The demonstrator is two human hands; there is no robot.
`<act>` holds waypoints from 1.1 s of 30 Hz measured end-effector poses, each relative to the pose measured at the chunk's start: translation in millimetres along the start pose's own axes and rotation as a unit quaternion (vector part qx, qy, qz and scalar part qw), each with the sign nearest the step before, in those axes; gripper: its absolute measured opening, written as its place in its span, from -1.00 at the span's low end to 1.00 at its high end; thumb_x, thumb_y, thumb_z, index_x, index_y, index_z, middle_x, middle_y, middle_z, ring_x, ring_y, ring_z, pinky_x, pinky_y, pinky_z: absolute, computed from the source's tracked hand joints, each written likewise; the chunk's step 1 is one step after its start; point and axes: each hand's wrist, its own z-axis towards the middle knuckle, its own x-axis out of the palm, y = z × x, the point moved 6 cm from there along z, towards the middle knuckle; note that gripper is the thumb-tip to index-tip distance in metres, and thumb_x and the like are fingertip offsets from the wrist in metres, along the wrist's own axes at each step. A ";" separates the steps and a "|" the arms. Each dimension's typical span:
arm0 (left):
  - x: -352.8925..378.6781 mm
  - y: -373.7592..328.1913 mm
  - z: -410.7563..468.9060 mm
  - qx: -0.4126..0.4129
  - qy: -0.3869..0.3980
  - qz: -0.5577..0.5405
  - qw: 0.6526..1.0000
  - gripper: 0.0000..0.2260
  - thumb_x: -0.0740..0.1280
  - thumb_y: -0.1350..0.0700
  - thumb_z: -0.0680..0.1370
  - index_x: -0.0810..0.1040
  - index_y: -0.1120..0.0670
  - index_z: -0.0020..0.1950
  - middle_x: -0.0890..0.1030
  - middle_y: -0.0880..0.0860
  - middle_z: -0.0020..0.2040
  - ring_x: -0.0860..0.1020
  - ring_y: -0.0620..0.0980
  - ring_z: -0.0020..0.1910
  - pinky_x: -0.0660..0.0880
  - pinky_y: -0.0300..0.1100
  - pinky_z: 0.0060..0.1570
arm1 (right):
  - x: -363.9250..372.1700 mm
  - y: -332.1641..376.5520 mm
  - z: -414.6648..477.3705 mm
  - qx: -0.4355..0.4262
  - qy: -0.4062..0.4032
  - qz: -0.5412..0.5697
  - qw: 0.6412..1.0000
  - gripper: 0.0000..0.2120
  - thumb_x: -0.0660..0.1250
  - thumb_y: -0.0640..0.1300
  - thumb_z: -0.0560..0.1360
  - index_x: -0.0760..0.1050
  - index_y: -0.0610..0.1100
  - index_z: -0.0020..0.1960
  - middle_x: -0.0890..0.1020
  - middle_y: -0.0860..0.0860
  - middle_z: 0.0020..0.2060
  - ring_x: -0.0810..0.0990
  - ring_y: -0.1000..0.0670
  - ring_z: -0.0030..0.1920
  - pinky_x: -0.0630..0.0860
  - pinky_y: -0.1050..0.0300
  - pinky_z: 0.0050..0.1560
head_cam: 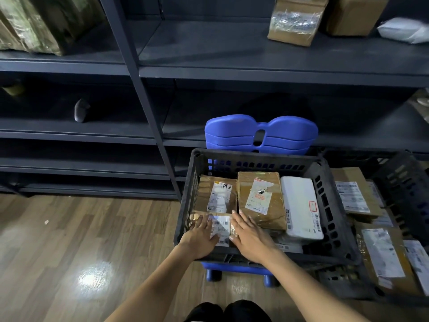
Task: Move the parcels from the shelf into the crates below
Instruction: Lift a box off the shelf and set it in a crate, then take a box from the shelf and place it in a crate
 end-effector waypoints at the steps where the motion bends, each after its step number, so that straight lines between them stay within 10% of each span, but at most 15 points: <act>1: -3.3 -0.5 -1.2 0.000 -0.001 0.006 1.000 -0.38 -0.03 -0.14 0.66 -0.16 0.13 0.59 -0.19 0.07 0.59 -0.19 0.05 0.57 -0.08 0.01 0.54 | -3.1 0.9 -1.2 0.005 0.002 0.003 1.000 -0.42 -0.08 0.09 0.66 -0.19 -0.10 0.56 -0.24 0.02 0.53 -0.32 0.01 0.51 -0.31 0.10 0.45; 16: -107.7 -56.6 -21.7 0.036 -0.098 0.090 0.990 -0.42 -0.03 -0.09 0.67 -0.10 0.18 0.59 -0.04 0.11 0.60 -0.05 0.05 0.58 -0.08 -0.07 0.55 | -110.5 -30.4 -32.2 0.079 -0.089 0.077 0.990 -0.43 0.01 0.11 0.63 0.01 -0.09 0.57 0.02 0.01 0.56 -0.02 0.00 0.55 0.07 -0.01 0.52; 33: -252.0 -250.8 25.2 0.033 -0.268 0.022 0.963 -0.45 0.10 -0.03 0.65 0.08 0.24 0.55 0.15 0.16 0.56 0.15 0.13 0.53 0.06 -0.03 0.51 | -280.6 -212.2 -62.4 0.054 -0.200 0.019 0.978 -0.43 0.05 0.09 0.63 0.07 -0.14 0.55 0.13 -0.04 0.54 0.07 -0.02 0.54 0.08 0.07 0.48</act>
